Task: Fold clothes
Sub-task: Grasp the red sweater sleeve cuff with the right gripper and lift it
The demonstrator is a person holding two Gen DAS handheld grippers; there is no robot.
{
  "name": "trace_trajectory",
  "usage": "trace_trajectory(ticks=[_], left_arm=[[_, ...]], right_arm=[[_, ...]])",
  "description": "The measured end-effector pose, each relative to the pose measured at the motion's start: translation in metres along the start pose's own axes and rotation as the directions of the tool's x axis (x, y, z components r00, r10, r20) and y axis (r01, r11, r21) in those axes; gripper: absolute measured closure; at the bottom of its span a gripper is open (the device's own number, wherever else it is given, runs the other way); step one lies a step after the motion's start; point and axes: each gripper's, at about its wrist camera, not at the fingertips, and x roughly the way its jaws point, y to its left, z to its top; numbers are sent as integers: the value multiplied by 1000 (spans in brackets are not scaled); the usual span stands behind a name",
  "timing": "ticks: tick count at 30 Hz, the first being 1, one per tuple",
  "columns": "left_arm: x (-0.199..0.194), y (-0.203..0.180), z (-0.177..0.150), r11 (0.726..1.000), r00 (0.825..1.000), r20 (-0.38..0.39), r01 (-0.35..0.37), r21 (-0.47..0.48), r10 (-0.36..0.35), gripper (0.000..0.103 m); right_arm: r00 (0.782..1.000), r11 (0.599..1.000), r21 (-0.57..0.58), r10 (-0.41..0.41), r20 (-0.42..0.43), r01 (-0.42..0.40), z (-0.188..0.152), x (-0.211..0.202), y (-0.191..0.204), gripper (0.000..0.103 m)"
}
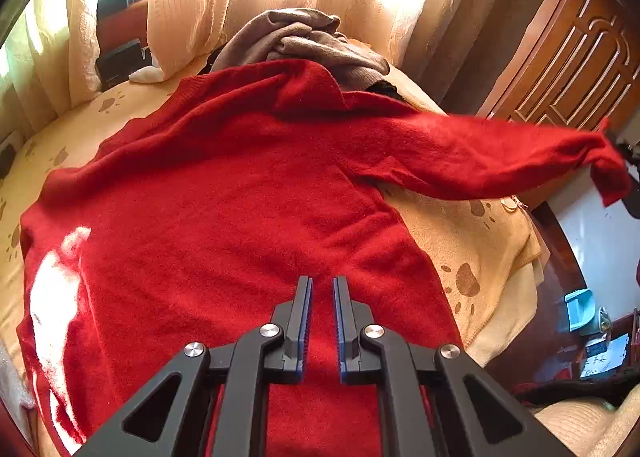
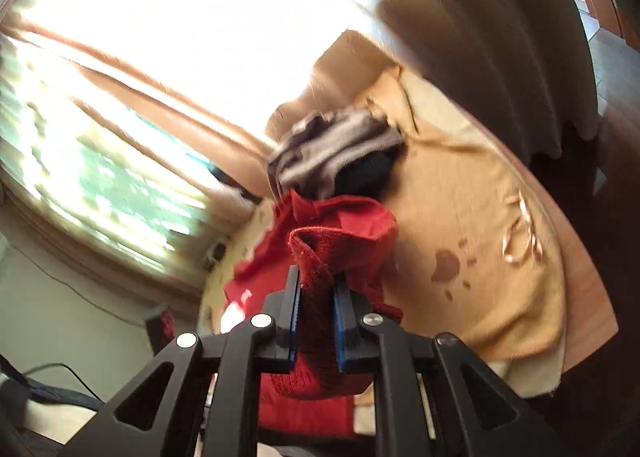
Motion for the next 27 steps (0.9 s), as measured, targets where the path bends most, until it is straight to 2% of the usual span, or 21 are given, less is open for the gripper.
trace_trajectory(ticks=[4,9,12,16,20,23,25,27], left_arm=[[2,-1,6,1000,1000,0,-7,-4,7,92],[3,11,14,1000,1000,-7,-21,-8,21,92],[2,26,20,1000,1000,1,-23,-8,23,92],[-1,56,31,999,1000,18,-16,-40,17,92],[-11,96,39,995,998,54,-29,-90,34,92],[-15,133,35,986,996,62,-53,-156,63,92],[-17,158,31,976,994,60,-72,-204,86,92],[-17,182,25,963,993,51,-91,-253,107,92]], right_arm=[[986,994,31,100,130,-105,40,-30,6,88],[974,989,39,134,184,-143,64,-23,9,88],[975,990,27,131,180,-139,66,-7,17,88],[986,995,-2,95,136,-95,62,35,38,88],[996,995,-57,88,24,-87,53,110,80,88],[992,986,-159,32,-120,-51,34,189,130,88],[967,967,-247,-5,-256,-61,7,254,164,86],[927,939,-327,-25,-373,-107,-29,311,191,77]])
